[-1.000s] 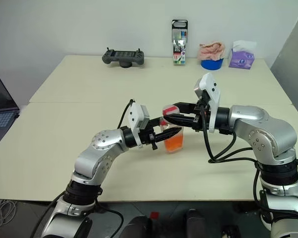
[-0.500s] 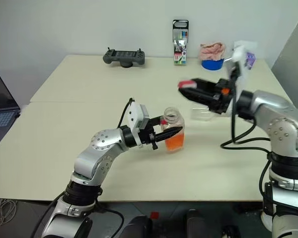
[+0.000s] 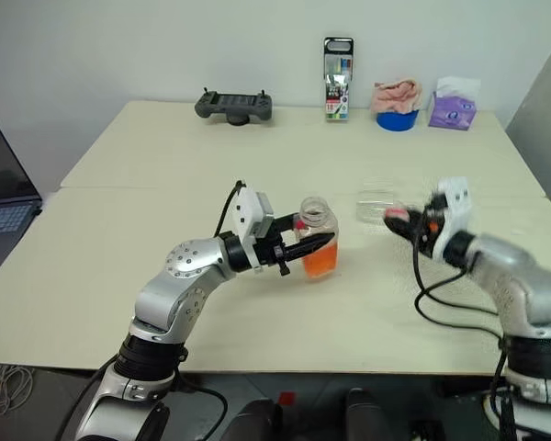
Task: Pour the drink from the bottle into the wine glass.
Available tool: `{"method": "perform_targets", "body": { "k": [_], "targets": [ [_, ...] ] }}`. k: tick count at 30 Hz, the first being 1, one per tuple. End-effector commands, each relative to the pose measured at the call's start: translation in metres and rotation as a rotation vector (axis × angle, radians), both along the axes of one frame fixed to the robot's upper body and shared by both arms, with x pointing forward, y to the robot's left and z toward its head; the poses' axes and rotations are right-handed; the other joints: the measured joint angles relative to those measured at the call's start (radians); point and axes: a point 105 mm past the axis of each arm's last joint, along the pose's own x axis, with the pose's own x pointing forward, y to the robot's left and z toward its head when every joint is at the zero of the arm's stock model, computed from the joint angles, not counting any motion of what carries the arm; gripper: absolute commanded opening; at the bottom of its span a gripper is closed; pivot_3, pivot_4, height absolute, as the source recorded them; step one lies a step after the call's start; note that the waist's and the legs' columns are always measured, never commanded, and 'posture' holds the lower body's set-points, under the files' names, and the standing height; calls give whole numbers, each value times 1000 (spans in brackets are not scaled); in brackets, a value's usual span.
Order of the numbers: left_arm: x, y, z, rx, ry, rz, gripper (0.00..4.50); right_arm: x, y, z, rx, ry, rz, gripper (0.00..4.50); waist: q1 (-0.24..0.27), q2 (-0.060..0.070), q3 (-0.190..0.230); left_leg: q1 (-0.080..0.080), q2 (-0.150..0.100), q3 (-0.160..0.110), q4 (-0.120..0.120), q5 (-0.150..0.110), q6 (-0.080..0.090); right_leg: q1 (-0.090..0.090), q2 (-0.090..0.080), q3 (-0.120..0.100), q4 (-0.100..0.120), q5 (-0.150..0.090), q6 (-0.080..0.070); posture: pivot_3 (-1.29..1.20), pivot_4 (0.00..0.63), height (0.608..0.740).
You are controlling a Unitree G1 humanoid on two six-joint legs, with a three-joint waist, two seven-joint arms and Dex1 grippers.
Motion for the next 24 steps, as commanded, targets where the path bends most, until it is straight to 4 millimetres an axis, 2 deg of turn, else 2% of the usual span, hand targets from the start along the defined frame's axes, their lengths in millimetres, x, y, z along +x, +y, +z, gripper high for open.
{"method": "perform_targets", "body": {
  "k": [1,3,6,11,14,15,20,22,24],
  "targets": [
    [0,1,16,-29,-64,6,1778,4,-24,-20,-58,-7,-145,1705,-3,0,0,0,0,0,0,0,0,0,0,0,0,0,0,0,150,740],
    [1,1,17,-30,-66,7,1778,4,-36,-39,-111,24,-206,1705,-8,0,0,2,0,1,0,0,0,0,1,1,1,0,0,0,150,740],
    [2,2,18,-30,-68,9,1778,4,-42,-48,-115,39,-226,1705,-8,0,0,3,1,2,0,0,0,1,2,3,1,0,1,0,150,740],
    [6,7,17,-23,-71,26,1778,4,-46,-43,-115,24,-220,3401,-6,0,0,3,1,2,1,0,0,2,2,3,0,0,0,0,150,740],
    [8,11,18,-25,-70,45,1778,0,-41,-42,-128,33,-169,4380,-5,0,0,3,1,2,1,0,0,2,2,3,-1,0,0,0,150,740],
    [11,15,20,-31,-69,64,1778,-2,-38,-39,-133,32,-140,4500,-5,0,0,3,1,2,1,0,0,2,2,3,-1,0,0,0,150,740],
    [19,26,25,-46,-70,113,1778,-10,-31,-30,-140,50,-59,4500,-4,0,0,2,1,2,0,0,0,2,2,2,-1,0,0,0,150,740],
    [26,36,28,-48,-71,154,1778,-21,-27,-27,-209,80,33,4500,-4,1,0,2,1,1,0,0,0,2,2,2,-1,0,0,0,150,740],
    [33,48,30,-50,-73,208,1778,-23,-31,-17,-267,68,59,4500,-4,0,0,2,0,1,0,0,0,1,2,2,-1,0,1,0,150,740]
  ]
}}
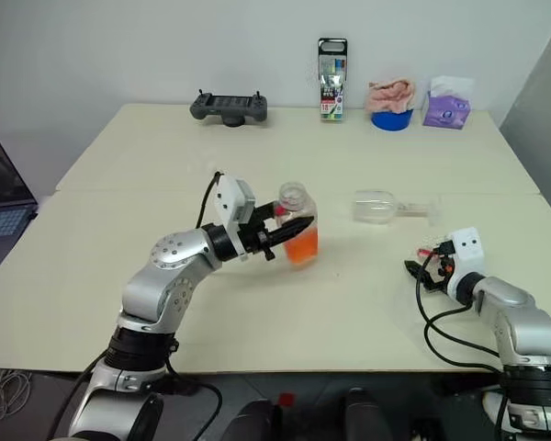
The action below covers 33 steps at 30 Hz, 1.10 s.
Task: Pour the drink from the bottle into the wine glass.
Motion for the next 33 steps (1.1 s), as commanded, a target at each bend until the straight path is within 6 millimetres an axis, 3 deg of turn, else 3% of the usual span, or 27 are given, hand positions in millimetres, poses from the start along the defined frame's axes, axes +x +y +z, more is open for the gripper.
{"method": "perform_targets", "body": {
  "k": [1,3,5,12,16,19,23,28,33],
  "targets": [
    [12,27,26,-40,-79,105,1778,0,0,32,-70,-67,68,4500,-1,0,0,0,0,0,0,0,0,0,0,0,0,0,0,0,150,740],
    [18,39,29,-55,-77,154,1778,4,-2,47,-95,-106,65,4500,-6,0,0,0,1,1,0,0,0,0,0,0,0,-1,1,0,150,740],
    [24,56,33,-65,-79,226,1778,1,15,67,-93,-141,153,4500,-7,0,0,0,2,1,0,0,0,0,2,0,0,-1,1,0,150,740],
    [53,131,34,-84,-65,632,1778,-32,135,127,78,-331,687,4500,-5,-1,0,0,4,-3,0,0,0,0,3,-3,0,-1,1,0,150,740],
    [60,151,31,-168,-42,754,1778,-25,183,145,202,-443,740,4500,-2,-2,0,-1,3,-5,0,0,0,-1,2,-4,0,0,0,0,150,740],
    [61,155,22,-194,-29,793,1778,-20,216,143,215,-466,767,4500,2,-2,0,-2,1,-5,0,1,-1,-2,-1,-5,2,1,-1,0,150,740],
    [61,156,7,-206,4,786,1778,-24,231,145,229,-473,813,4500,11,-2,0,-4,0,-6,0,2,-4,-2,-5,-6,0,1,-1,0,150,740],
    [55,164,-15,-171,38,820,1778,-24,231,144,222,-468,828,4500,8,-2,0,-3,0,-5,0,1,-3,-2,-5,-6,-1,1,0,0,150,740],
    [49,165,-26,-164,66,833,3362,-21,227,141,208,-457,821,4500,-1,-2,0,-1,0,-5,-1,1,-3,-2,-3,-6,3,1,0,0,150,740]
  ]
}}
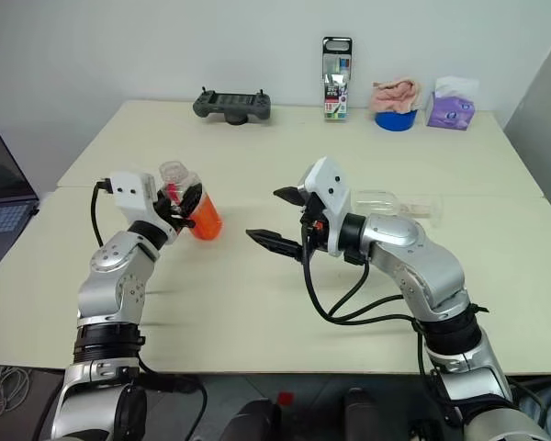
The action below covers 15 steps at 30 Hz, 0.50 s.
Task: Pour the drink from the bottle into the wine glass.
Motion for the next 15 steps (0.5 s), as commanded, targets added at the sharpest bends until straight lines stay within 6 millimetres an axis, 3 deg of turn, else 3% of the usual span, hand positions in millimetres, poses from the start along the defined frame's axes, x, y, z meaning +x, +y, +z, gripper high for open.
{"method": "perform_targets", "body": {
  "k": [1,4,10,15],
  "targets": [
    [-6,4,2,-8,-12,22,3706,-1,-2,11,6,-53,3,4500,-1,0,0,0,0,0,0,0,0,0,1,0,0,0,0,0,150,740],
    [-9,5,-3,-8,-4,34,4465,0,-5,9,-1,-52,-7,4500,-2,0,0,0,1,0,0,0,0,0,1,0,0,0,0,0,150,740],
    [-13,3,-7,0,15,30,4465,6,-11,8,-17,-57,-36,4500,-1,0,0,0,0,0,0,0,0,0,1,0,0,0,0,0,150,740],
    [-28,3,-16,-13,40,36,4465,16,-28,5,-43,-67,-99,4500,-2,0,0,0,0,0,0,0,0,0,1,0,0,0,0,0,150,740]
  ]
}}
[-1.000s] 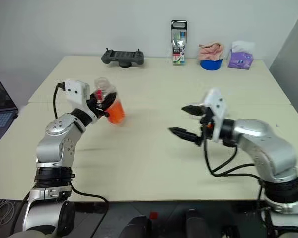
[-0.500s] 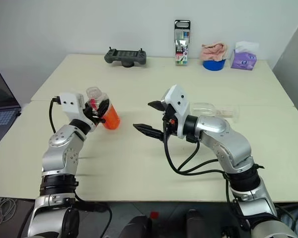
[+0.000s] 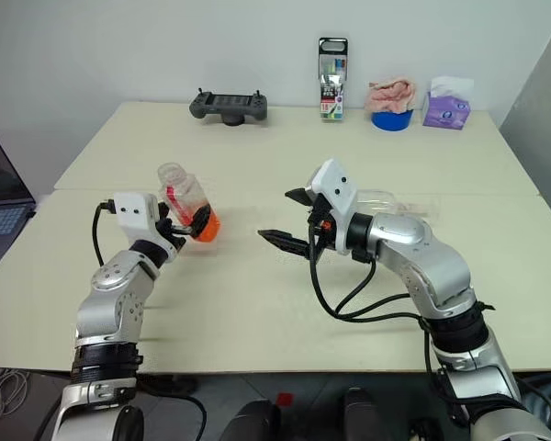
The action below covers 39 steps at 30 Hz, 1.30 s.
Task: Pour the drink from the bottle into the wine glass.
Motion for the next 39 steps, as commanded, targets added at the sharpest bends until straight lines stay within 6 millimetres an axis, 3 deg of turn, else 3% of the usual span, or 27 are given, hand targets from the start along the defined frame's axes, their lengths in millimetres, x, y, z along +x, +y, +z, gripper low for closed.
{"method": "perform_targets", "body": {
  "k": [1,7,10,13,15,21,32,35,39],
  "targets": [
    [-15,-1,9,-13,-37,3,4465,8,-19,10,-3,-65,-61,4500,0,0,0,0,0,0,0,0,0,0,0,0,0,0,0,0,150,740],
    [-50,-6,-4,-63,12,23,4465,28,-73,-7,-112,-91,-231,4500,1,0,0,0,1,0,0,0,0,1,-2,1,-2,0,0,0,150,740],
    [-69,-19,-10,-84,41,-51,4465,40,-105,-12,-197,-143,-351,4500,1,0,0,0,0,1,0,0,0,1,-2,1,-2,0,0,0,150,740],
    [-98,-80,-24,-22,141,-417,4465,60,-159,-24,-508,-291,-543,4500,3,0,0,0,0,2,0,0,0,1,-1,2,-2,0,0,0,150,740],
    [-102,-111,-22,-5,156,-578,4465,73,-177,-27,-643,-365,-618,4500,9,0,0,0,-2,3,0,0,0,2,-1,2,-4,0,0,0,150,740],
    [-93,-137,-15,72,147,-724,4465,94,-189,-45,-821,-450,-645,4500,-8,0,0,2,2,6,-1,0,0,1,2,4,-3,0,-1,0,150,740],
    [-85,-161,-4,103,97,-784,4465,129,-180,-65,-949,-513,-654,4500,-3,0,0,2,0,9,-1,0,0,1,2,9,-3,0,-1,0,150,740],
    [-85,-160,-5,102,97,-780,4500,134,-182,-72,-1002,-510,-663,3876,-3,0,0,2,0,9,-1,0,0,0,2,10,-3,0,-1,0,150,740],
    [-84,-159,-5,106,93,-764,4500,137,-181,-82,-1055,-503,-648,2405,-3,0,0,3,0,13,-1,0,0,0,2,14,-3,0,-1,0,150,740]
  ]
}}
